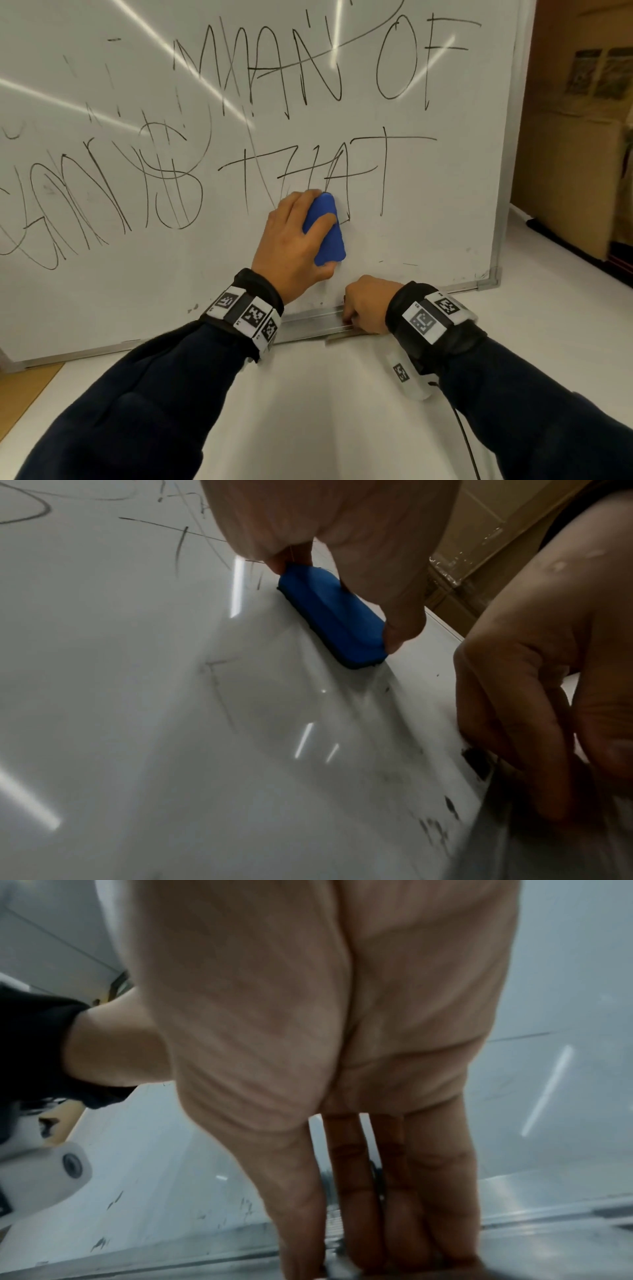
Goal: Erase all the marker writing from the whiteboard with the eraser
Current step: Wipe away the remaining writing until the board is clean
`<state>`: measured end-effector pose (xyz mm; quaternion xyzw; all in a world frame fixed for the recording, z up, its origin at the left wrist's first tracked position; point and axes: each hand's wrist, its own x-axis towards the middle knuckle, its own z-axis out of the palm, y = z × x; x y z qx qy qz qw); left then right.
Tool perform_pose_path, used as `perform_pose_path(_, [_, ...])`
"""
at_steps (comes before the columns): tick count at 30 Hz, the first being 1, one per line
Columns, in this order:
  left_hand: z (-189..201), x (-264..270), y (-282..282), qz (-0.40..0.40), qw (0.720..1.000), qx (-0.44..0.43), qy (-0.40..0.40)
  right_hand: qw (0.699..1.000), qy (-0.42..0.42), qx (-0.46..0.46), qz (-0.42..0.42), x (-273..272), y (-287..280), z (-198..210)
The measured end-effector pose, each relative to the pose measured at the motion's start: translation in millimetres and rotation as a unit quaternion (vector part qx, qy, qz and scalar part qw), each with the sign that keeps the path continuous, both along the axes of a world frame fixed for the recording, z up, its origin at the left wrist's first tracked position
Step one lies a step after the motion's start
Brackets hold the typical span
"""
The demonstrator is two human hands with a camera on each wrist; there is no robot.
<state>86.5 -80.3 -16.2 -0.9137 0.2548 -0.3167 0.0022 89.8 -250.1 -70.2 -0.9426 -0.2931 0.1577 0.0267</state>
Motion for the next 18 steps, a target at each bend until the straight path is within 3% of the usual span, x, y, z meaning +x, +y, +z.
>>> perform_pose_path(8, [7,10,-30,-0.017,1.000,0.018,-0.015,1.000,0.004,0.006,-0.015,3,-6,-2])
perform_pose_path(18, [17,-4,26,0.045,0.997,0.008,-0.055,0.999,0.021,0.013,-0.035,-3,-17,-3])
